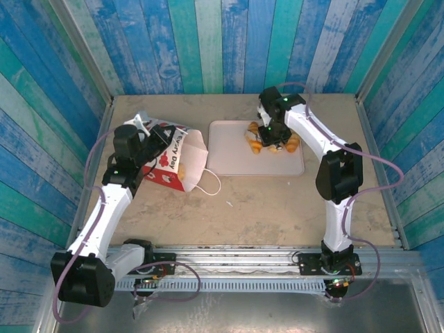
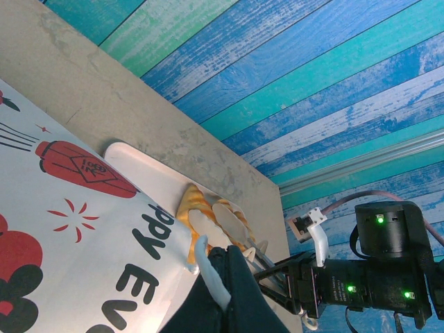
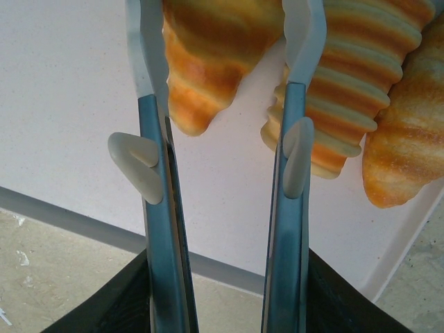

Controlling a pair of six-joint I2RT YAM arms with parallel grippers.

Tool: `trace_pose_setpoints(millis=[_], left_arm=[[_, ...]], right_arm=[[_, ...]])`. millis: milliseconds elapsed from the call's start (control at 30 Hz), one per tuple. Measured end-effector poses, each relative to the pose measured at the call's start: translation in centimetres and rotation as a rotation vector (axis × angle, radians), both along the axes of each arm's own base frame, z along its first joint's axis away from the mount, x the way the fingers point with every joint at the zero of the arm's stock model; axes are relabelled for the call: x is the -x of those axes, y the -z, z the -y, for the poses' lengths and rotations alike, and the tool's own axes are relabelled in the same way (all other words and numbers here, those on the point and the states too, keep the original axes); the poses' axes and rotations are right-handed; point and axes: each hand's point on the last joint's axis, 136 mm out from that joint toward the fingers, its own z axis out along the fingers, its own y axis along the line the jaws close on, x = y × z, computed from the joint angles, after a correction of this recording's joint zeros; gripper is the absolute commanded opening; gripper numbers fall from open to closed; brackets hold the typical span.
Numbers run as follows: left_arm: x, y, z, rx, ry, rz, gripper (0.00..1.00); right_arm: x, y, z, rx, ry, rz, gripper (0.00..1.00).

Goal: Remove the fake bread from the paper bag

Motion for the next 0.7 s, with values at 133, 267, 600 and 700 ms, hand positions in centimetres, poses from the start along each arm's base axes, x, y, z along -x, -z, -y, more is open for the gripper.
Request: trace_pose_setpoints(millis=[133,267,600,700], left_arm=[[0.00,0.00,0.00,0.000,0.000,0.000,0.00],[0.00,0.00,0.00,0.000,0.000,0.000,0.00],[0.00,0.00,-0.01,0.000,0.000,0.000,0.00],[0.00,0.00,0.00,0.000,0.000,0.000,0.00]], right_arm=[[0.02,0.00,-0.03,-0.002,-0.006,-0.002,0.48],[-0.10,-0.16,0.06,-0.002,-0.012,0.002,0.48],[-0.22,-0.27,0.68,-0.013,-0.010,-0.008,0.48],[-0.17,-0.27,0.56,-0.017,-0.017,-0.009,0.49]])
